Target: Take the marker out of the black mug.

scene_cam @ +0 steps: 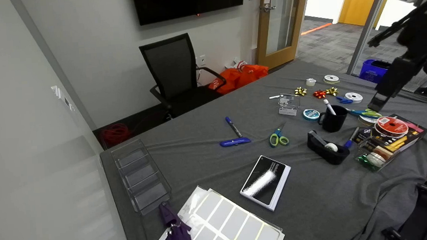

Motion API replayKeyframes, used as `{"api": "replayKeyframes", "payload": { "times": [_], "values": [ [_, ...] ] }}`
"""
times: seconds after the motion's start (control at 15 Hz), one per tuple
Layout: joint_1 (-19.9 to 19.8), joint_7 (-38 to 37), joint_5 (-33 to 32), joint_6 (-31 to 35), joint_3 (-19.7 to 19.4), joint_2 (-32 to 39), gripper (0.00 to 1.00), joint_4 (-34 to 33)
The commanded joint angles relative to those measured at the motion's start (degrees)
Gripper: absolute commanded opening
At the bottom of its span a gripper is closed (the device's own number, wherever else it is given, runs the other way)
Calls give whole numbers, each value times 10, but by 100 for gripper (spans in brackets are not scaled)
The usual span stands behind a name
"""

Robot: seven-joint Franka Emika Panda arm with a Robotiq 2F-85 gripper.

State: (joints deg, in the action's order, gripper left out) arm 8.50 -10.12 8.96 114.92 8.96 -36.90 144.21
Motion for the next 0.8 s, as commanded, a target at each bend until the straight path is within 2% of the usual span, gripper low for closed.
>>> {"api": "replayKeyframes", "payload": {
  "times": [0.0, 0.13, 0.4, 0.53, 0.73],
  "values": [
    [-12, 71, -2, 23, -45, 28, 100, -13],
    [-27, 103, -26, 38, -66, 53, 100, -23],
    [-51, 160, -70, 125, -102, 125, 100, -43],
    [-53, 190, -67, 174, -123, 174, 100, -60],
    [-57, 239, -46, 182, -155, 242, 100, -95]
  ]
}}
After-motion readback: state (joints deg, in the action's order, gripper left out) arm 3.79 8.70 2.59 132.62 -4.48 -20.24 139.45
